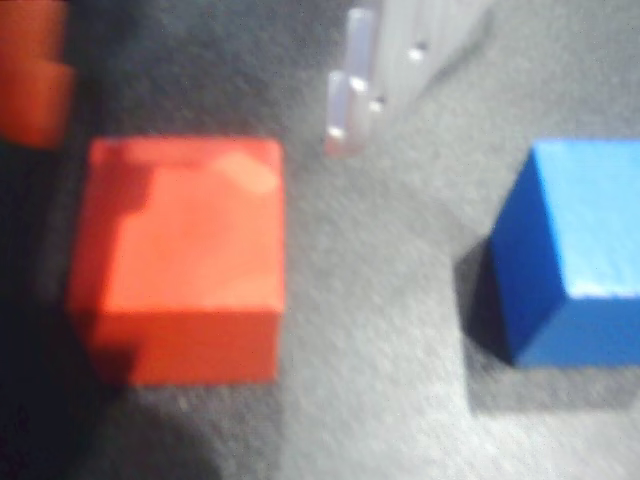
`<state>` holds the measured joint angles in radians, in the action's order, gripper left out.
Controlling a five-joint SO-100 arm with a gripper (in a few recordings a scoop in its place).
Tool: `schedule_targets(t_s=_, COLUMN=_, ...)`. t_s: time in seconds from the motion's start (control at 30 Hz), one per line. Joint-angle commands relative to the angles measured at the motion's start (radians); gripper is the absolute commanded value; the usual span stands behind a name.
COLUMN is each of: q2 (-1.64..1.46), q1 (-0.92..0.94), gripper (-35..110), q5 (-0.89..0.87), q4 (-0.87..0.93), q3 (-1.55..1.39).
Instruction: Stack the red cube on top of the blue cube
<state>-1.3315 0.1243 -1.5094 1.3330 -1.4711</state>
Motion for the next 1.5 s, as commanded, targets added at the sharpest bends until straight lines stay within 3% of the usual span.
schedule_targets(t_s=0.0, q2=0.002, q1=-0.005, gripper=24, q5=-0.008, q4=-0.015, q3=0.037)
schedule_targets(t_s=0.5, q2=0.086, q1=0.005, gripper=23, q5=-0.014, q4=-0.135, q3=-0.006)
schedule_targets(t_s=0.73, q2=0.097, q1=0.009, gripper=1, q5=-0.014, q4=-0.16, q3=-0.026)
schedule_targets(t_s=0.87, q2=0.089, q1=0.009, gripper=0, q5=-0.012, q4=-0.15, q3=-0.02)
schedule_targets(t_s=1.23, q2=0.011, q1=-0.041, gripper=0, q5=-0.037, q4=0.307, q3=0.353)
schedule_targets(t_s=1.47, q2=-0.028, q1=-0.207, gripper=0, q5=-0.201, q4=0.348, q3=0.356)
